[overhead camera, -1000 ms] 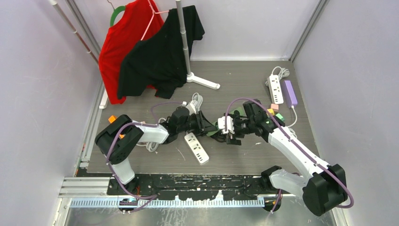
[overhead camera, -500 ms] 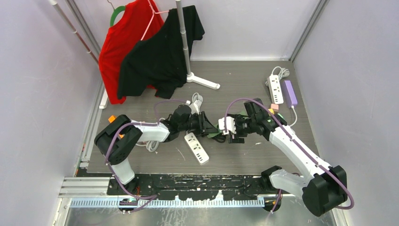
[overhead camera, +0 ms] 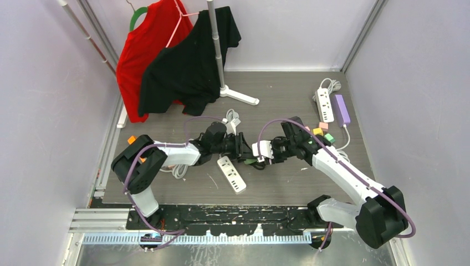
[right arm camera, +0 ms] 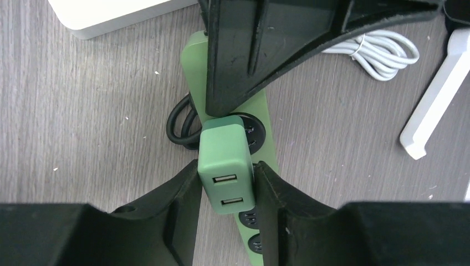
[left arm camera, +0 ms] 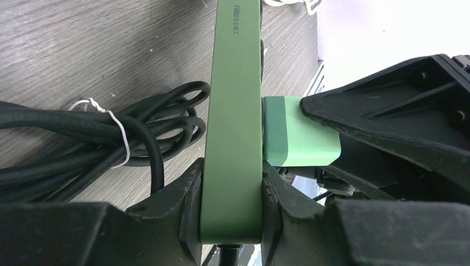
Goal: Pull the plug off the socket
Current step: Remove the plug from the socket.
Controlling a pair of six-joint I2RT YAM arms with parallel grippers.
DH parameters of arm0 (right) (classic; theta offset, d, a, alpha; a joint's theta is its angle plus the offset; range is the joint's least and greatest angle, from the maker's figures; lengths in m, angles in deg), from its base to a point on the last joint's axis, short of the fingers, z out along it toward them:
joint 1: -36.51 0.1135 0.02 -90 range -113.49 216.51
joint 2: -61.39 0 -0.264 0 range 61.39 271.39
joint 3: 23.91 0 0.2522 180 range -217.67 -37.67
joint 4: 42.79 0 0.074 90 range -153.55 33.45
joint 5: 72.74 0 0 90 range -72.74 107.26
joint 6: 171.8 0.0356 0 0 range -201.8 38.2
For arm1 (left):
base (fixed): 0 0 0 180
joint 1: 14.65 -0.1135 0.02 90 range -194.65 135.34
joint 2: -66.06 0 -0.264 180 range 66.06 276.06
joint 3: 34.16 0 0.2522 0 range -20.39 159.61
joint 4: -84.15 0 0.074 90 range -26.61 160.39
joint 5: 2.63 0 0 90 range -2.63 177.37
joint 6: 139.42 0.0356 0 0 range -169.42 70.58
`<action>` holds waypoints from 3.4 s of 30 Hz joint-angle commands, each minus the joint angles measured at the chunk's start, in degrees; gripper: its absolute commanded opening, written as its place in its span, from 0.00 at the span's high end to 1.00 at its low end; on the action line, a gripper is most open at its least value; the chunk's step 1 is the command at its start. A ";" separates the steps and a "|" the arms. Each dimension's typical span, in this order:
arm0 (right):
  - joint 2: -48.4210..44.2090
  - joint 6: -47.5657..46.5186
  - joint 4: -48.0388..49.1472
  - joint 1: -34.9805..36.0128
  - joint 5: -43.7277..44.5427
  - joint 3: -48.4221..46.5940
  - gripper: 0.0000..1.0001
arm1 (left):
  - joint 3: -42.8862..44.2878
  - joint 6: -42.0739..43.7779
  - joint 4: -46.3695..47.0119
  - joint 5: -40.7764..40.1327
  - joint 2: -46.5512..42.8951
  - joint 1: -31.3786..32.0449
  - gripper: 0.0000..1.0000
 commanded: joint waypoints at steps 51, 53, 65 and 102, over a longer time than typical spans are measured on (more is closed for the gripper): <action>-0.58 -3.38 -10.23 -3.27 -5.10 -1.55 0.99 | -0.34 0.99 2.66 9.99 7.14 -5.92 1.00; -0.55 -1.34 -8.24 1.42 -4.56 -0.93 0.99 | 0.32 0.02 3.57 9.56 7.91 -5.57 1.00; 0.43 10.91 1.93 4.21 -7.17 -2.55 0.99 | 4.30 0.40 0.97 7.63 10.74 -3.17 1.00; -1.84 0.98 -7.90 4.87 -7.46 -1.99 0.99 | 3.74 2.58 -4.43 8.65 7.25 -7.06 1.00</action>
